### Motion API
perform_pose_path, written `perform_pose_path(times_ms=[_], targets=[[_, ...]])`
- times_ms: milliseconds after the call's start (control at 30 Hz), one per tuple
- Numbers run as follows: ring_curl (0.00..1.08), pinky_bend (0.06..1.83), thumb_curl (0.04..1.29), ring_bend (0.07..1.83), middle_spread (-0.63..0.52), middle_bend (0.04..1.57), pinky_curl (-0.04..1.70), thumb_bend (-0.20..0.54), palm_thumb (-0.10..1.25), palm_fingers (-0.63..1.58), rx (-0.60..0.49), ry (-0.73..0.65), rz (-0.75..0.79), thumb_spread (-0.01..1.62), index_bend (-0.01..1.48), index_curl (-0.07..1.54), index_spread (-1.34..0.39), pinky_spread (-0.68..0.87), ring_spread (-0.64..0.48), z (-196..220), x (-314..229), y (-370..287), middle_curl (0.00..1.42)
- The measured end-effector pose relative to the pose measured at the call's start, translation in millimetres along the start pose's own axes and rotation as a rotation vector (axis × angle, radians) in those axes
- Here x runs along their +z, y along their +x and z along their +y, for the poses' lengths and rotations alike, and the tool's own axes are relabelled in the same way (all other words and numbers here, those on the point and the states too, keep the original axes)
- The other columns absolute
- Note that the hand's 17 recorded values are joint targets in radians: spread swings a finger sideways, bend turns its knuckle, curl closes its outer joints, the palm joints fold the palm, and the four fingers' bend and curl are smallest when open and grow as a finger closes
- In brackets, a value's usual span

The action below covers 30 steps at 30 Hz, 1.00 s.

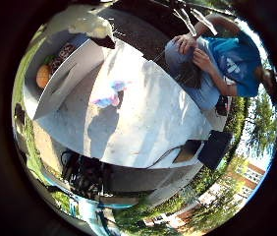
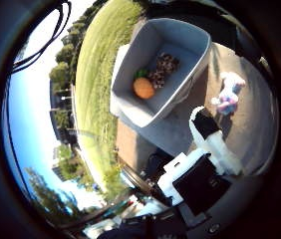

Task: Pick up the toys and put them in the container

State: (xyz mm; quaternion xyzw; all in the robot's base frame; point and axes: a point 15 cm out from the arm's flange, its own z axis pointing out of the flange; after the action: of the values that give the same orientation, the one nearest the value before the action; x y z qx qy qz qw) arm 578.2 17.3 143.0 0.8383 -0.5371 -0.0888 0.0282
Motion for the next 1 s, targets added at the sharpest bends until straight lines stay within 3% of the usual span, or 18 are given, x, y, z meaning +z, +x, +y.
perform_pose_path(times_ms=[267, 433, 800, 1000], targets=[[0.3, 0.63, 0.47, 0.48, 0.03, 0.18, 0.35, -0.039, 0.77, 0.07, -0.024, -0.007, 0.098, 1.09, 0.18, 0.33, -0.32, 0.45, 0.25, -4, 58, 68, 0.34], [0.3, 0.61, 0.44, 0.46, 0.02, 0.17, 0.33, -0.045, 0.7, 0.08, -0.096, -0.011, 0.209, 1.09, 0.18, 0.32, -0.29, 0.45, 0.25, -21, 108, 94, 0.33], [0.3, 0.61, 0.4, 0.43, 0.02, 0.17, 0.29, -0.031, 0.66, 0.13, -0.243, -0.01, 0.295, 1.09, 0.17, 0.3, -0.26, 0.45, 0.25, -60, 168, 61, 0.32], [0.3, 0.61, 0.39, 0.44, 0.0, 0.21, 0.27, -0.035, 0.67, 0.25, -0.265, -0.063, 0.422, 1.06, 0.16, 0.29, -0.21, 0.48, 0.27, -62, 183, 63, 0.34]])
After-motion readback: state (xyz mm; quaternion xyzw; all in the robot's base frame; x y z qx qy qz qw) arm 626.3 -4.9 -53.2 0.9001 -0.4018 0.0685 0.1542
